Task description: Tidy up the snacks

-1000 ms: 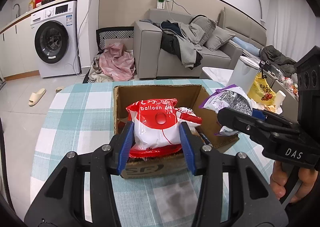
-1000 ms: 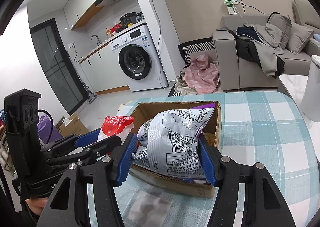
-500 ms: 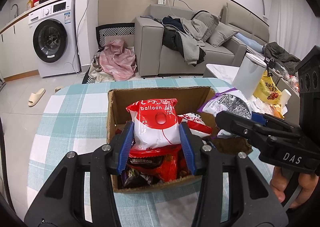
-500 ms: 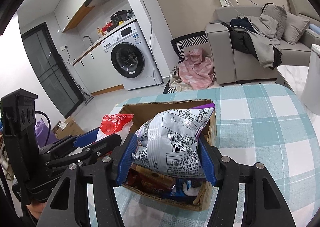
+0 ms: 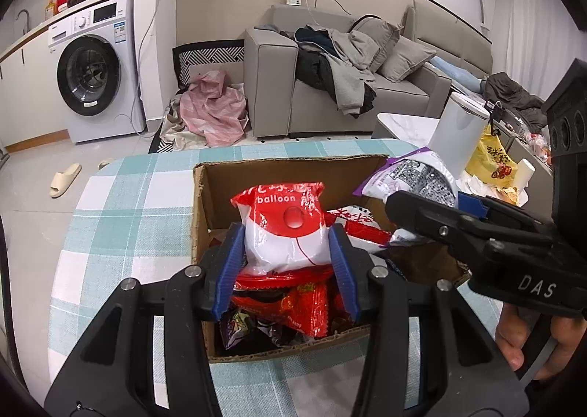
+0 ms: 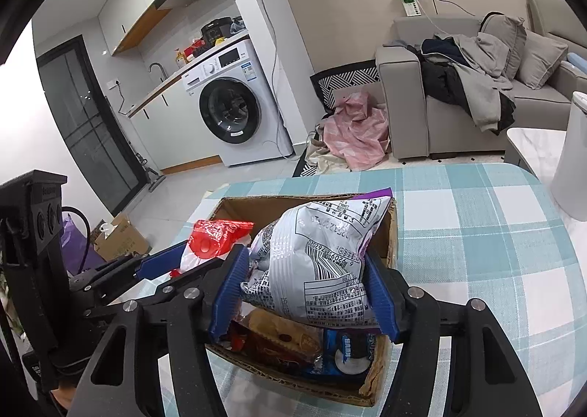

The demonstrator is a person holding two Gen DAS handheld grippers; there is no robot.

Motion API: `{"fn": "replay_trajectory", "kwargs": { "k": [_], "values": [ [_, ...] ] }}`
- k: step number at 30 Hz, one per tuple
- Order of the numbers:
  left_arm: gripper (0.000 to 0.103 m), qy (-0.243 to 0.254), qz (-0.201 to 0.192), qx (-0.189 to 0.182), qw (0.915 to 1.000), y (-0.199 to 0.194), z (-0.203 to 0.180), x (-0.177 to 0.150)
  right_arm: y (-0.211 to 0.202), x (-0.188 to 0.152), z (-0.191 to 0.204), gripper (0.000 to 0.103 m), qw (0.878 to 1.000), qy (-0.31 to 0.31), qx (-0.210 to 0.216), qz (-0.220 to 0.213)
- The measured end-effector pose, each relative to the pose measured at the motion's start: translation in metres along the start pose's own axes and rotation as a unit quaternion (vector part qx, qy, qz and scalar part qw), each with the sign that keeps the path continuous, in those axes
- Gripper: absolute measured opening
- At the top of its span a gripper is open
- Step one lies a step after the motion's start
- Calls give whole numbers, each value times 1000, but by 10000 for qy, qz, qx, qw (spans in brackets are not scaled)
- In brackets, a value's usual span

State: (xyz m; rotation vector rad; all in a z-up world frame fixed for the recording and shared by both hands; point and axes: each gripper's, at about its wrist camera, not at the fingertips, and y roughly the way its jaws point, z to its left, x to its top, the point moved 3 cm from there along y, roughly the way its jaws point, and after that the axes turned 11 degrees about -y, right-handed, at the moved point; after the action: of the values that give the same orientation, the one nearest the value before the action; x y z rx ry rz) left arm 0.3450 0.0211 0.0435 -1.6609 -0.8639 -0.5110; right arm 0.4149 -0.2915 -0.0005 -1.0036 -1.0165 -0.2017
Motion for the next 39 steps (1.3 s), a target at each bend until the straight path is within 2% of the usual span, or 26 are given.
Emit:
{"fn": "replay_trajectory", "kwargs": {
  "k": [4, 7, 9, 13, 16, 27, 39],
  "values": [
    [48, -19, -3, 15, 10000, -5, 2, -1, -7, 1, 3, 73, 9999, -57, -46, -72],
    [65, -44, -37, 51, 10000, -14, 5, -3, -13, 2, 2, 77, 9999, -67, -49, -116],
    [82, -75, -82, 64, 9999, -20, 7, -4, -18, 1, 3, 81, 9999, -76, -28, -136],
    [86, -116, -169, 58, 9998, -36, 11, -8, -28, -3, 5, 94, 9997, -119, 16, -193],
    [102, -133, -269, 43, 9995, -49, 13, -14, -35, -8, 8, 103, 9997, -128, 117, -194],
    [102, 128, -649, 1, 9978, -100, 6, -46, -68, -38, 12, 103, 9981, -181, 166, -561],
    [102, 181, -865, -87, 9961, -131, 9, -85, -93, -72, 26, 103, 9941, -607, -82, -898]
  ]
}}
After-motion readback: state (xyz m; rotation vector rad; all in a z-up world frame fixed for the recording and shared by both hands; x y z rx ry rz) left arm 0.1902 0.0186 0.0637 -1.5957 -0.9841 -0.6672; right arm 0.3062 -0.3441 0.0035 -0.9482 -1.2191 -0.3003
